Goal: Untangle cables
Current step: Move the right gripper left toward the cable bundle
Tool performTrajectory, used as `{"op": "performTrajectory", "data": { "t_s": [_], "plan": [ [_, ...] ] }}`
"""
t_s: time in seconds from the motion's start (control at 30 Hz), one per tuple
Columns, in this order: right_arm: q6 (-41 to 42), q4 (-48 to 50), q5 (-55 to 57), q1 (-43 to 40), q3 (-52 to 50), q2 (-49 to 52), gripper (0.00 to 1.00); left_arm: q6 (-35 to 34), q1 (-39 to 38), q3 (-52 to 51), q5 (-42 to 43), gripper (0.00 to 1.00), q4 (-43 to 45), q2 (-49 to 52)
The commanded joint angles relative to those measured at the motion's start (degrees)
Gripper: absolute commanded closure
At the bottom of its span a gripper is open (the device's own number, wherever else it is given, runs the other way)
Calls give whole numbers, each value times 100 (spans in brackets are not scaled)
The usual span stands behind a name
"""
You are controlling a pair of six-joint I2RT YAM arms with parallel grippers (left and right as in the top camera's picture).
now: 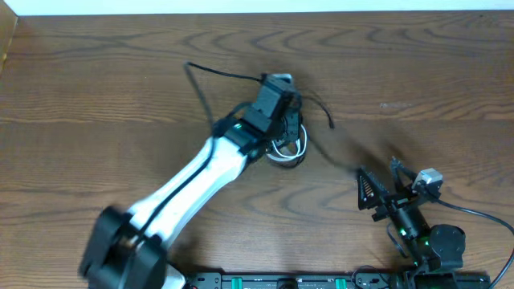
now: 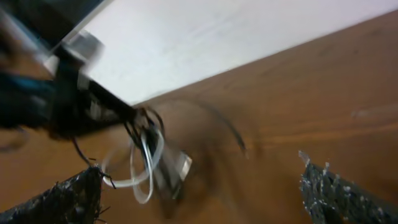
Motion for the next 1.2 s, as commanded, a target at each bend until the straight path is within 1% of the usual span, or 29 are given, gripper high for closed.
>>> {"op": "performTrajectory", "data": {
  "t_s": [0.0, 0.07, 0.13, 0.2, 0.33, 0.37, 0.47, 0.5, 0.57, 0.6, 0.63, 0.7, 0.77, 0.83, 0.9, 0.93, 1.03, 1.13, 1.17],
  "plan": [
    [295, -271, -363, 28, 417, 334, 1, -243, 22, -15, 149, 93, -229, -448],
    [295, -448, -494, 28, 728, 728, 1, -328, 22, -15, 225, 93, -402, -608],
    [282, -597, -780, 28, 1193, 1386, 1, -470, 22, -15, 280, 92, -632, -717],
    [173, -745, -1123, 28, 1631, 2020, 1, -468, 22, -15, 433, 92, -752, -726],
    [-511, -1460, -1954, 28, 2728, 3620, 1, -444, 22, -15, 461, 93, -1005, -691],
    [-529, -1432, -2065, 28, 2935, 4013, 1, -442, 22, -17, 459, 93, -1049, -675],
    [-525, -1211, -2284, 28, 3152, 4634, 1, -264, 22, -17, 459, 93, -1073, -597],
    [-525, -1086, -2422, 28, 3152, 4730, 7, -136, 22, -17, 459, 93, -1078, -560],
    [-525, -802, -2811, 28, 3152, 5049, 32, 50, 22, -17, 435, 93, -1134, -448],
    [-525, -780, -2874, 28, 3152, 5145, 41, 61, 22, -17, 380, 93, -1172, -400],
    [-529, -791, -2911, 31, 3152, 5263, 48, 55, 22, -17, 219, 92, -1231, -319],
    [-599, -907, -2918, 31, 3152, 5407, 52, 55, 22, -17, -50, 93, -1327, -181],
    [-918, -1093, -2949, 35, 3152, 5515, 52, 50, 59, -17, -240, 93, -1397, -92],
    [-1121, -1244, -2957, 35, 3152, 5560, 52, 24, 164, -9, -221, 93, -1436, -109],
    [-1305, -1307, -2957, 35, 3152, 5580, 49, -39, 330, 52, -225, 92, -1528, -208],
    [-1340, -1309, -2953, 35, 3152, 5582, 48, -144, 461, 125, -214, 93, -1631, -286],
    [-1338, -1316, -2953, 35, 3204, 5584, 47, -428, 848, 289, 24, 92, -1928, -570],
    [-1338, -1314, -2953, 42, 3294, 5611, 35, -470, 1257, 293, 382, 93, -2111, -953],
    [-1342, -1311, -2951, 66, 3329, 5633, 32, -472, 1384, 293, 400, 92, -2260, -1064]
  ]
}}
